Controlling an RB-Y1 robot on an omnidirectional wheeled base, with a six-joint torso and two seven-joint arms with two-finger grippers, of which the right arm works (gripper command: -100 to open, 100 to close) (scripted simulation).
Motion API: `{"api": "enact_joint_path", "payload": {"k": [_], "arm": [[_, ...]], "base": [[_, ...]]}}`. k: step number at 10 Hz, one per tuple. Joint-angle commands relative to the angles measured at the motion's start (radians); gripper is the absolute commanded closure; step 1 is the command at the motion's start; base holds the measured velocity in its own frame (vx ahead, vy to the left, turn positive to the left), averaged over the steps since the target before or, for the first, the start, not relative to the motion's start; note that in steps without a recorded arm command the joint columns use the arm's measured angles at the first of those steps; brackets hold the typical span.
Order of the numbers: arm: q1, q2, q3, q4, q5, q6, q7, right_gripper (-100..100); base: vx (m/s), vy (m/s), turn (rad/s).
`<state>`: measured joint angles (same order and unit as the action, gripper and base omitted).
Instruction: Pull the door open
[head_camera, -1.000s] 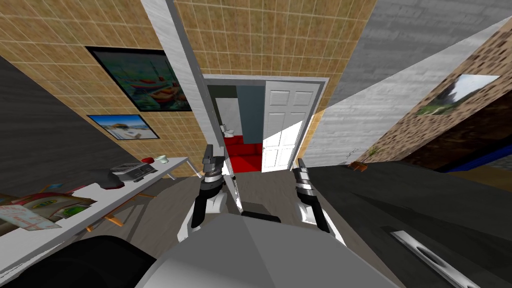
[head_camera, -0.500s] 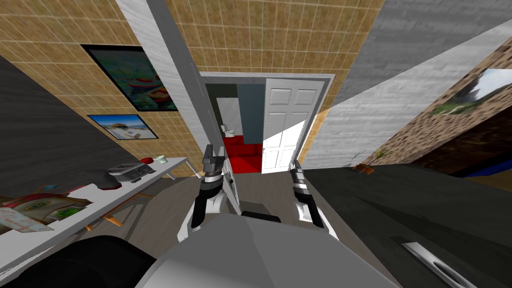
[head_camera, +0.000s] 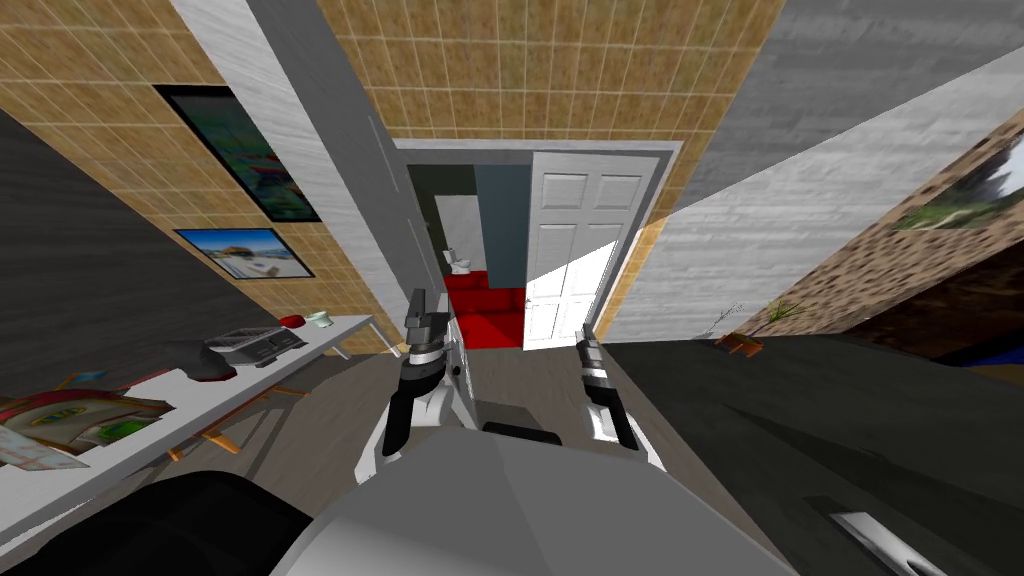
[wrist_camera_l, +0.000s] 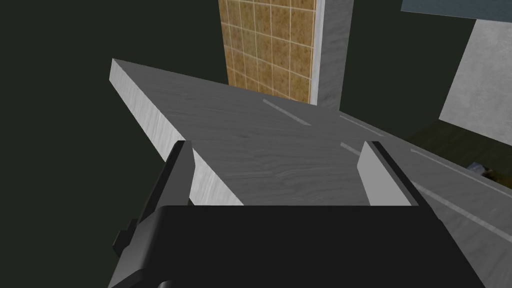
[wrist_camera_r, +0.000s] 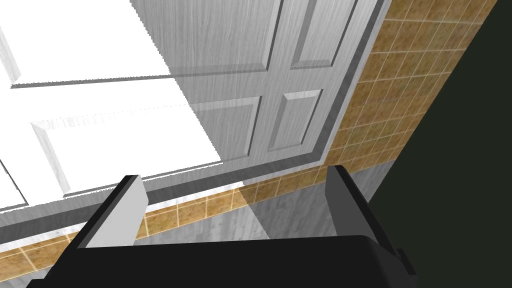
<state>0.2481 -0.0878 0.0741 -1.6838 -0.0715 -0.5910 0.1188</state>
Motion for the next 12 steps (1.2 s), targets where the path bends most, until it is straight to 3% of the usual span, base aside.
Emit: {"api": "enact_joint_path", "payload": {"k": [1,12], "arm": [[-0.013,-0.001,0.005,0.037,-0.008,-0.005,0.004,-100],[-0.108,0.002,0.037,0.314,-0.059,-0.061,0.027,-100]], "base": [[0.084,-0.042,0.043],[0.089,-0.031,0.037]]}}
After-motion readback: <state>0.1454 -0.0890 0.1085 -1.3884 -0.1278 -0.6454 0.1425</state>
